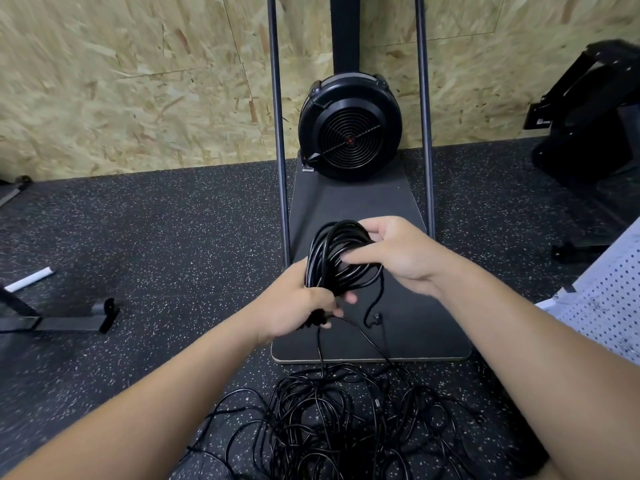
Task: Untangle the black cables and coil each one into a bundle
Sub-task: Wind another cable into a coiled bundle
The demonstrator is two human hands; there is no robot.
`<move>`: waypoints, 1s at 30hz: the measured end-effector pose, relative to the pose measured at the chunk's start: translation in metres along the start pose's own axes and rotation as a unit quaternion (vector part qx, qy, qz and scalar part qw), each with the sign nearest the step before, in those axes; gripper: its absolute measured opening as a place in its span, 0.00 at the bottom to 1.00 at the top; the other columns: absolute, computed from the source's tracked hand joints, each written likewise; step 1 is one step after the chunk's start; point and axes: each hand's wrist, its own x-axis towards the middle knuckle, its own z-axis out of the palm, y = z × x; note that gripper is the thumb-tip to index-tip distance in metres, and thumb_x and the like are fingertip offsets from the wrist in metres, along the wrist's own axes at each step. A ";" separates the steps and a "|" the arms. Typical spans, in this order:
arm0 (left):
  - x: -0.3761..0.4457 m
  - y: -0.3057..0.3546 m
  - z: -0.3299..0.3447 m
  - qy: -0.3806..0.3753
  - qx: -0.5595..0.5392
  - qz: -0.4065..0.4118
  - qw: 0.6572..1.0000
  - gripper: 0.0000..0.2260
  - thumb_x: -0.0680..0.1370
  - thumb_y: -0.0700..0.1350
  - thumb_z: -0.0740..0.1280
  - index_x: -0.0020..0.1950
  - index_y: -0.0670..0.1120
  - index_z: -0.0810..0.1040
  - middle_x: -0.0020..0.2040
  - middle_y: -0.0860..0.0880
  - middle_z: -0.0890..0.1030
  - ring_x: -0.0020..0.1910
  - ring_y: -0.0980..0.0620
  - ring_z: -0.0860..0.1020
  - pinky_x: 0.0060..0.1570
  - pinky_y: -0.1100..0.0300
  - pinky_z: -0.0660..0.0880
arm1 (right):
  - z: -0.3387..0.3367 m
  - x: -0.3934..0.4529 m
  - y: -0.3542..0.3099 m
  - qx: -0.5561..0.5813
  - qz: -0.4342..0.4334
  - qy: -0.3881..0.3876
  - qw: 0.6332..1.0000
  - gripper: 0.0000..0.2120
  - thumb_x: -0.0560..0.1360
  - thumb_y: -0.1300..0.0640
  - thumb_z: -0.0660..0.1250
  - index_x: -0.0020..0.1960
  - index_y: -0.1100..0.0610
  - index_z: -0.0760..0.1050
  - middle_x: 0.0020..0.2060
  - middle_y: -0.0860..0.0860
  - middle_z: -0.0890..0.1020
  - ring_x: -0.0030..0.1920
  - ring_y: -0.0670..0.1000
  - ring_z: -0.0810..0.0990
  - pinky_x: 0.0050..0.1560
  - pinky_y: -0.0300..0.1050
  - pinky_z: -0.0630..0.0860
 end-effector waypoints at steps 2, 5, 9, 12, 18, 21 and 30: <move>-0.002 0.001 0.004 -0.003 -0.029 -0.004 1.000 0.19 0.75 0.31 0.65 0.66 0.38 0.79 0.59 0.37 0.87 0.50 0.42 0.84 0.49 0.45 0.81 | 0.003 0.000 -0.003 0.015 -0.024 0.014 0.999 0.13 0.76 0.70 0.76 0.60 0.62 0.86 0.55 0.57 0.90 0.62 0.57 0.87 0.65 0.47 0.79; -0.003 -0.002 0.007 0.001 -0.045 -0.014 0.999 0.22 0.71 0.33 0.65 0.65 0.35 0.79 0.59 0.36 0.87 0.50 0.42 0.84 0.51 0.44 0.82 | 0.009 0.000 -0.004 -0.011 -0.051 0.037 0.998 0.13 0.77 0.71 0.74 0.59 0.61 0.86 0.54 0.57 0.90 0.61 0.58 0.87 0.66 0.52 0.82; -0.006 -0.005 0.011 0.015 -0.042 -0.005 0.999 0.26 0.71 0.33 0.64 0.70 0.39 0.75 0.60 0.36 0.87 0.52 0.38 0.86 0.50 0.41 0.81 | 0.006 0.001 -0.004 -0.029 -0.003 0.009 1.000 0.10 0.78 0.68 0.74 0.59 0.61 0.86 0.54 0.56 0.90 0.59 0.57 0.88 0.70 0.54 0.80; -0.008 -0.006 0.015 0.030 -0.056 0.004 0.998 0.29 0.73 0.34 0.65 0.74 0.46 0.71 0.62 0.38 0.86 0.56 0.33 0.87 0.51 0.38 0.82 | 0.001 0.003 -0.002 -0.063 0.029 -0.002 0.998 0.08 0.78 0.63 0.75 0.56 0.63 0.86 0.52 0.58 0.90 0.60 0.61 0.88 0.74 0.59 0.77; -0.003 -0.008 0.018 0.075 -0.113 0.028 0.990 0.27 0.80 0.26 0.61 0.74 0.50 0.73 0.66 0.35 0.82 0.60 0.31 0.86 0.57 0.31 0.80 | 0.000 0.005 -0.002 -0.075 0.105 0.037 0.991 0.10 0.70 0.59 0.74 0.46 0.65 0.82 0.39 0.54 0.80 0.41 0.54 0.75 0.47 0.51 0.69; -0.001 -0.006 0.021 0.077 -0.129 0.033 0.988 0.25 0.81 0.26 0.62 0.74 0.46 0.72 0.67 0.33 0.81 0.61 0.31 0.86 0.59 0.28 0.80 | 0.000 0.003 -0.002 -0.032 0.141 0.029 0.989 0.07 0.70 0.60 0.73 0.48 0.57 0.85 0.40 0.54 0.83 0.42 0.54 0.79 0.49 0.50 0.74; 0.000 0.005 0.022 0.049 -0.198 0.050 0.978 0.23 0.82 0.26 0.57 0.75 0.43 0.71 0.65 0.32 0.84 0.60 0.26 0.84 0.62 0.27 0.78 | 0.004 -0.007 -0.014 0.148 0.041 -0.042 0.987 0.09 0.84 0.63 0.68 0.58 0.69 0.81 0.48 0.62 0.84 0.43 0.57 0.84 0.46 0.53 0.76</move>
